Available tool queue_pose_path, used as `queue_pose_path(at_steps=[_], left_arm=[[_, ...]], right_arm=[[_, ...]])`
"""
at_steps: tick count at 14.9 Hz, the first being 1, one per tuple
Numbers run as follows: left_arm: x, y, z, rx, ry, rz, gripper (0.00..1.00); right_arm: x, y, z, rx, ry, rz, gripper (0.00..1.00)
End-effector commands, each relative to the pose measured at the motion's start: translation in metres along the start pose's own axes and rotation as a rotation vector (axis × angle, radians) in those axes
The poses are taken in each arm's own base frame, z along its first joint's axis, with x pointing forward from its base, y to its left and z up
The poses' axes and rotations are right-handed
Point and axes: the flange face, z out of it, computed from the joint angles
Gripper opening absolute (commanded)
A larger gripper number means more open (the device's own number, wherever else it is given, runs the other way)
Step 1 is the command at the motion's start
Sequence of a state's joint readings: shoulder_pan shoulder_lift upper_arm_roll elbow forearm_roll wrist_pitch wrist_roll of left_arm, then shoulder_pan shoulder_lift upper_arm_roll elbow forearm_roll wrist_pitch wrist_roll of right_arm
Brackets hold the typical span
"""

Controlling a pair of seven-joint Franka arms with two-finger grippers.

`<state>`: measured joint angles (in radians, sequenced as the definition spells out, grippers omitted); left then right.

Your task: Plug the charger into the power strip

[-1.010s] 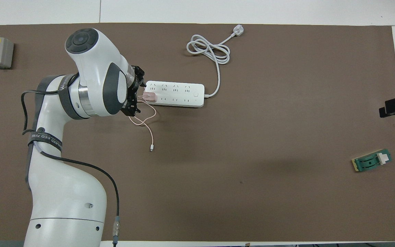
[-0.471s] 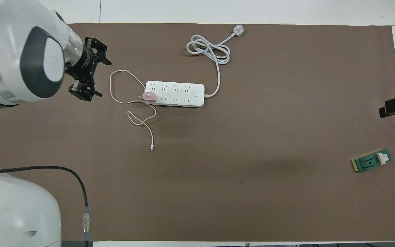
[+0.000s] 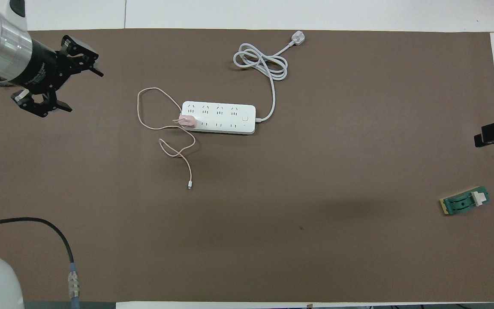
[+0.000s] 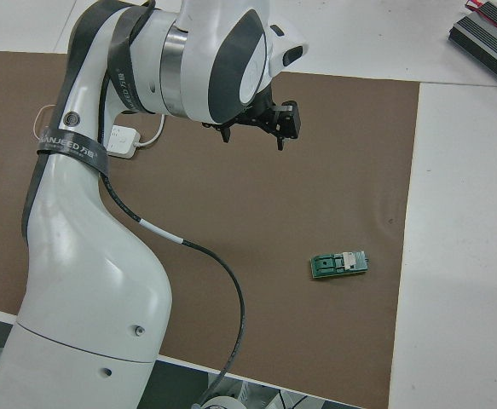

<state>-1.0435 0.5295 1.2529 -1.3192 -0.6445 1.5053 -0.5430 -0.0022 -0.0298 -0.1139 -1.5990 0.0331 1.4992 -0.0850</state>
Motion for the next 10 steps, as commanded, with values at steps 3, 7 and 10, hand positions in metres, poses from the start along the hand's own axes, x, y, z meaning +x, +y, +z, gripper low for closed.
queue_pose_path(at_steps=[3, 7, 10], left_arm=[[0.016, -0.031, -0.032, 0.000, 0.051, 0.346, 1.00], [0.023, -0.041, -0.035, 0.024, 0.050, 0.625, 1.00], [0.035, -0.059, -0.043, 0.063, 0.073, 0.803, 1.00]], right_arm=[[-0.004, 0.001, -0.002, -0.010, -0.008, -0.015, 1.00], [-0.005, 0.000, -0.003, -0.010, -0.006, -0.015, 1.00], [-0.005, 0.000, -0.003, -0.010, -0.006, -0.015, 1.00]])
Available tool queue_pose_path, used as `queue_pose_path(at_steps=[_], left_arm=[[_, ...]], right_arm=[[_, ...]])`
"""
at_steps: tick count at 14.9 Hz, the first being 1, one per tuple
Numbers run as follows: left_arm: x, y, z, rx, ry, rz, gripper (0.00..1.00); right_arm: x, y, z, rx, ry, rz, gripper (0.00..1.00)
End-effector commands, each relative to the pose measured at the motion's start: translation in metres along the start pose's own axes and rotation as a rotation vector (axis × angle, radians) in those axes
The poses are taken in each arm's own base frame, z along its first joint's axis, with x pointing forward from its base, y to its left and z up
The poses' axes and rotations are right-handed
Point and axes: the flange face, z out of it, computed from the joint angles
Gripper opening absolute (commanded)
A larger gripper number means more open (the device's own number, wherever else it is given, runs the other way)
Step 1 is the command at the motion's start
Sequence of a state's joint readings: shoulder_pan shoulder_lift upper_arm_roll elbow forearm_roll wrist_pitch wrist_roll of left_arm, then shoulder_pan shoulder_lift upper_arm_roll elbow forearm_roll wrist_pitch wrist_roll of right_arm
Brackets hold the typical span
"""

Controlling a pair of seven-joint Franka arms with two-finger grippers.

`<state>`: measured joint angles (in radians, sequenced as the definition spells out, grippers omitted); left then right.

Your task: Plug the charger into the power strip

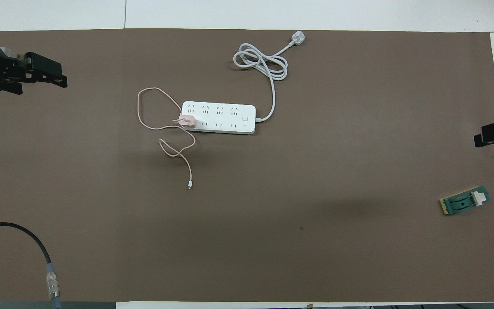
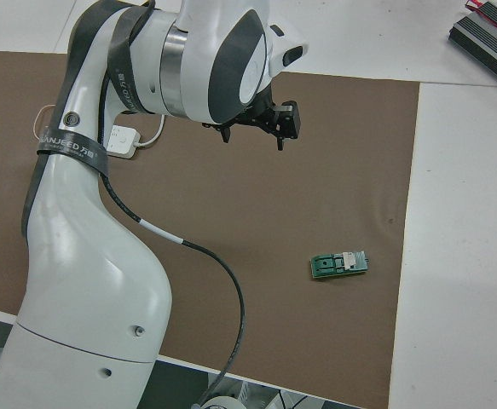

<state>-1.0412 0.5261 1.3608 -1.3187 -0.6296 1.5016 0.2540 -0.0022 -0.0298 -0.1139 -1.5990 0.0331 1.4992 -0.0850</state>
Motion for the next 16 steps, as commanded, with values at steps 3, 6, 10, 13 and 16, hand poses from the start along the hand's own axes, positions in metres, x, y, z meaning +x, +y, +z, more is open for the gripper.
queue_pose_path(at_steps=[3, 6, 10, 13, 16], left_arm=[[-0.008, -0.051, -0.014, 0.068, -0.015, 0.036, 1.00], [-0.029, -0.092, -0.036, 0.058, -0.039, -0.076, 1.00], [-0.034, -0.122, -0.041, 0.076, -0.043, -0.113, 1.00], [-0.038, -0.138, -0.049, 0.090, -0.023, -0.145, 1.00], [-0.041, -0.147, -0.058, 0.083, -0.001, -0.185, 1.00]], right_arm=[[-0.005, 0.000, -0.003, -0.010, -0.006, -0.015, 1.00], [-0.005, 0.000, -0.003, -0.010, -0.006, -0.015, 1.00], [-0.005, 0.000, -0.003, -0.010, -0.006, -0.015, 1.00], [-0.005, 0.004, -0.003, -0.010, -0.006, -0.008, 1.00], [-0.004, -0.006, -0.001, -0.011, -0.008, -0.026, 1.00]])
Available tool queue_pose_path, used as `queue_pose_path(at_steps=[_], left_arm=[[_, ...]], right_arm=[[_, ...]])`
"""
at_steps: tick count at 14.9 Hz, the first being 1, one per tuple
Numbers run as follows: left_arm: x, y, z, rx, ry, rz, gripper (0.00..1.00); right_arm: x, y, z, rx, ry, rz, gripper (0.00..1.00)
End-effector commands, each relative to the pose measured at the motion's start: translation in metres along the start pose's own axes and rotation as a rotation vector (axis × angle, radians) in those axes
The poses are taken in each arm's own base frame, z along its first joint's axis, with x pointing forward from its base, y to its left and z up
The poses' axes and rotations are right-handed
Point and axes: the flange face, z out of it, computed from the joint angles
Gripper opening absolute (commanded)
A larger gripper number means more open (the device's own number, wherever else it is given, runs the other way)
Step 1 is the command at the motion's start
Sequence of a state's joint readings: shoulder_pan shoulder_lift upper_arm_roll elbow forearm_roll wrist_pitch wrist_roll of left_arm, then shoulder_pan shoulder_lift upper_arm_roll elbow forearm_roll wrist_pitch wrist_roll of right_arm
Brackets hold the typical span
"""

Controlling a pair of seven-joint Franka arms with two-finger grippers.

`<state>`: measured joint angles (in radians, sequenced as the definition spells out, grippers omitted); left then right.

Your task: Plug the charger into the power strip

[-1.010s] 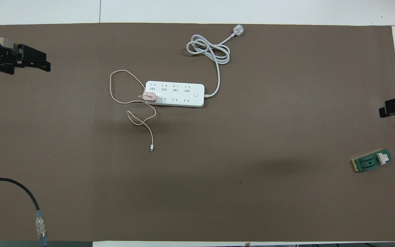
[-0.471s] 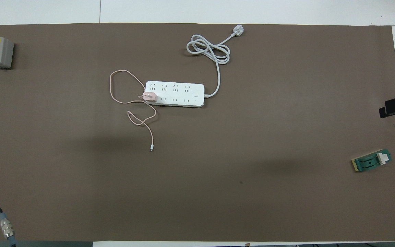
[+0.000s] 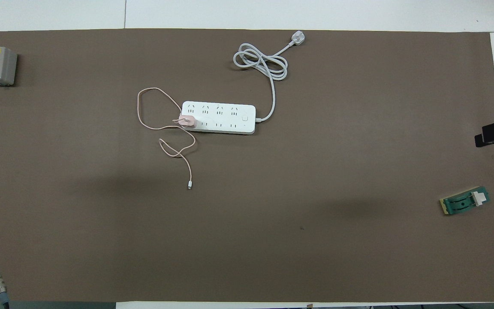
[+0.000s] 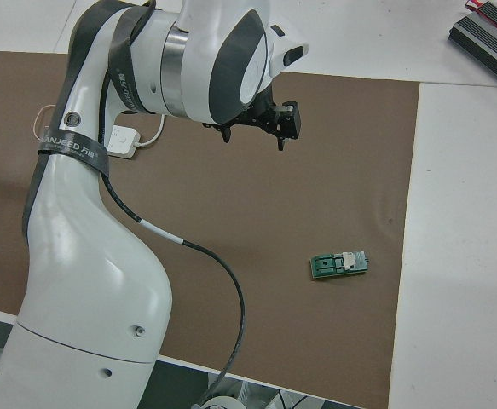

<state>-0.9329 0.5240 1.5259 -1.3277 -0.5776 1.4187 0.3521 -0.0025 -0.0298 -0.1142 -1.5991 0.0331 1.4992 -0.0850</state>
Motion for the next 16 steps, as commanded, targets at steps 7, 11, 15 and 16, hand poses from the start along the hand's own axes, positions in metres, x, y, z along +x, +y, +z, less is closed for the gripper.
queue_pose_path(at_steps=[7, 11, 15, 16], left_arm=[[-0.010, -0.002, -0.023, 0.070, 0.003, -0.085, 1.00], [-0.011, 0.036, -0.018, 0.077, -0.015, -0.054, 1.00], [-0.017, 0.064, -0.024, 0.053, -0.008, -0.009, 1.00], [-0.019, 0.065, -0.024, 0.042, -0.011, -0.001, 1.00]], right_arm=[[-0.001, -0.013, 0.000, -0.006, 0.015, -0.033, 1.00], [-0.001, -0.013, 0.001, -0.006, 0.012, -0.033, 1.00], [-0.001, -0.013, 0.001, -0.005, 0.009, -0.033, 1.00], [-0.001, -0.013, 0.001, -0.005, 0.009, -0.031, 1.00]])
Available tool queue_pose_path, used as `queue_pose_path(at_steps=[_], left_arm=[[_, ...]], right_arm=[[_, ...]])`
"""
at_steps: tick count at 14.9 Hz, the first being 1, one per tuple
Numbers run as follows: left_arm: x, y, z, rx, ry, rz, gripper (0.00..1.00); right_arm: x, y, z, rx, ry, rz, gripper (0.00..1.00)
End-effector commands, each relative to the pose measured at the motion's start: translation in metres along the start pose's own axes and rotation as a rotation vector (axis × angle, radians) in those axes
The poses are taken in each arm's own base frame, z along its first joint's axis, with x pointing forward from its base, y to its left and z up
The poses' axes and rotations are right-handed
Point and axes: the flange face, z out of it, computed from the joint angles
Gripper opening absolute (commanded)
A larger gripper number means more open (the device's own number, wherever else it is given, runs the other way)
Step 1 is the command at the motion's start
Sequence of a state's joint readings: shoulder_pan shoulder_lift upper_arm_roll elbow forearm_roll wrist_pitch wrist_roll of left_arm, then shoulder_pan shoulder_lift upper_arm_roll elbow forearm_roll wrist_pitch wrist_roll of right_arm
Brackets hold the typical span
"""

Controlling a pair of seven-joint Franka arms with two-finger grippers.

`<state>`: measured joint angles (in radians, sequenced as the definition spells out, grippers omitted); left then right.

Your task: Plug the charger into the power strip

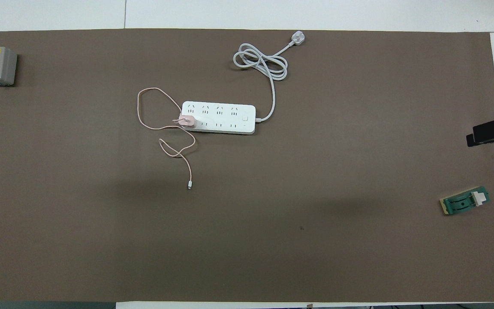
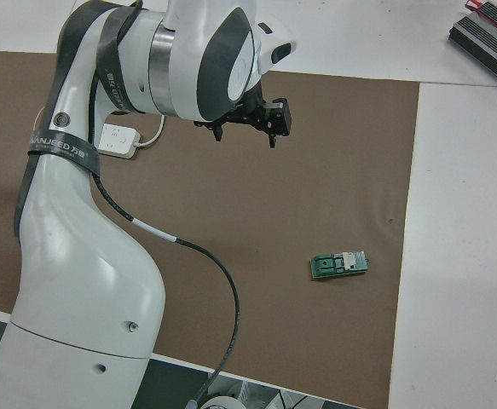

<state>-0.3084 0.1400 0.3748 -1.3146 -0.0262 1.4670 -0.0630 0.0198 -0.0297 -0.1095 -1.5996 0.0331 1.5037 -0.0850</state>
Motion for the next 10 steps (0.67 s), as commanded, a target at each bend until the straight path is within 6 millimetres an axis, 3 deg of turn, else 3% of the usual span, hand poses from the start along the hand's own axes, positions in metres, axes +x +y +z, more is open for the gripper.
queue_pose_path(at_steps=[1, 4, 7, 10], left_arm=[[-0.011, 0.001, -0.003, -0.020, 0.000, 0.021, 1.00], [-0.017, 0.016, 0.015, -0.025, -0.047, 0.053, 1.00], [-0.017, 0.030, 0.051, -0.011, -0.138, 0.075, 1.00], [-0.010, 0.025, 0.059, 0.018, -0.132, 0.069, 1.00]], right_arm=[[-0.003, 0.002, 0.000, -0.003, 0.008, -0.004, 1.00], [-0.003, 0.002, 0.001, -0.003, 0.006, 0.011, 1.00], [-0.003, 0.001, 0.001, -0.003, 0.006, 0.023, 1.00], [-0.003, 0.001, 0.000, -0.003, 0.005, 0.023, 1.00]])
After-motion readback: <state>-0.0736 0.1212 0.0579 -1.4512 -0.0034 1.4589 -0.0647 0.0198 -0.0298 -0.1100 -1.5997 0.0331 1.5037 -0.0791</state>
